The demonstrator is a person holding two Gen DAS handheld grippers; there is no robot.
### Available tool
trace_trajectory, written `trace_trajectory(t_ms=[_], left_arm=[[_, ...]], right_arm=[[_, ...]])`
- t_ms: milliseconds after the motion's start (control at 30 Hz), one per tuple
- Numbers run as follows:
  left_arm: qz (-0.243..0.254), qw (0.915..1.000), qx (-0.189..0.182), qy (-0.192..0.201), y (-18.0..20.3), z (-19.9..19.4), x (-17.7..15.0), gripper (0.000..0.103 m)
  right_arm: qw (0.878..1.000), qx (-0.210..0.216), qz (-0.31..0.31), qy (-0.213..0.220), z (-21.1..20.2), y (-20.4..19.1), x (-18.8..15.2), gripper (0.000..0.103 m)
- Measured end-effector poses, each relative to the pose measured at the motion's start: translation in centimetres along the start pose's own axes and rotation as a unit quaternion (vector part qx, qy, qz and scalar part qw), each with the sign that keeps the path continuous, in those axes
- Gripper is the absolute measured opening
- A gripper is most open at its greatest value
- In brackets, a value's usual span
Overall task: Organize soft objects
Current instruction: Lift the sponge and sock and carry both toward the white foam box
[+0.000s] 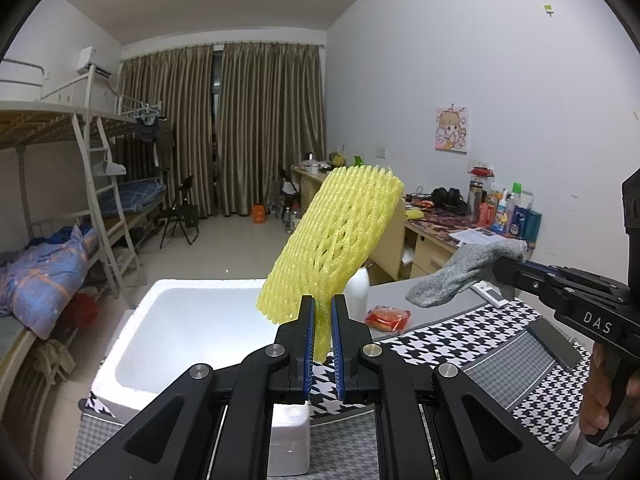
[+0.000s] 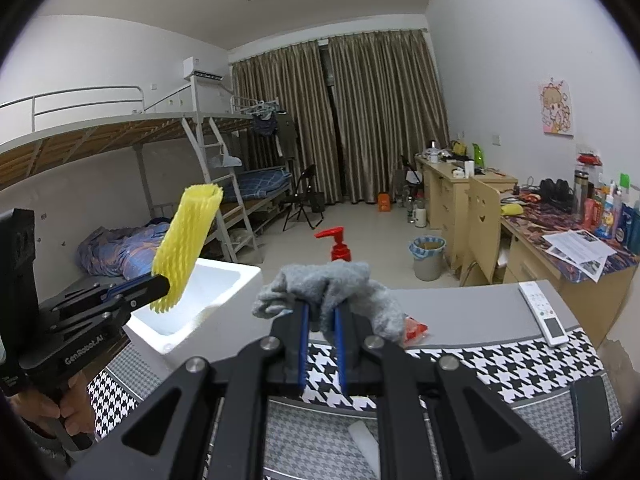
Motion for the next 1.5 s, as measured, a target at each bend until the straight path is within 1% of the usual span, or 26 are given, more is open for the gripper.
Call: trace_trajectory(t_ms=[300,433,567,700,867,1167,1500], left_arm=[[-0.004,0.9998,0.021,0.004,-1.5,-0.2,0.3,0.009],[-0.010,0.9994,0.032,0.007,-2.4,-0.3,0.6,0.009],[-0.011,0.9991,0.039,0.009,-3.0,-0.4,0.7,0.009],[-0.012,0.9988,0.047,0.007,-3.7,-0.3,0.8,0.009],[-0.017,0.9983,0.054,0.009,-4.8,-0.5,1.0,0.009],[-0.023,0.9970,0.074,0.000,-6.7,-0.4,0.8,0.009],[-0.029,0.9967,0.075,-0.011,-8.4,0.1,0.3,0.009]], right_arm=[[1.000,0.021,-0.010,0.001,1.0,-1.6,0.7,0.014],[0.999,0.032,-0.018,0.009,1.4,-2.6,1.1,0.014],[0.999,0.040,-0.022,0.005,2.0,-3.3,1.2,0.014],[0.999,0.045,-0.020,0.008,2.3,-3.5,1.4,0.014],[0.998,0.050,-0.022,0.005,3.0,-4.6,1.7,0.015],[0.997,0.068,-0.023,0.006,3.8,-6.9,2.2,0.014],[0.997,0.073,-0.024,0.000,4.6,-8.4,2.3,0.015]])
Point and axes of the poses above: each gripper's, at about its wrist camera, not at the fingertips, and z roughly the way its jaws point, y to its right, x to its top, the point moved 9 cm from there along z, roughly the way its jaws point, and after that the axes turned 9 degrees about -z, right-handed, at the moved point
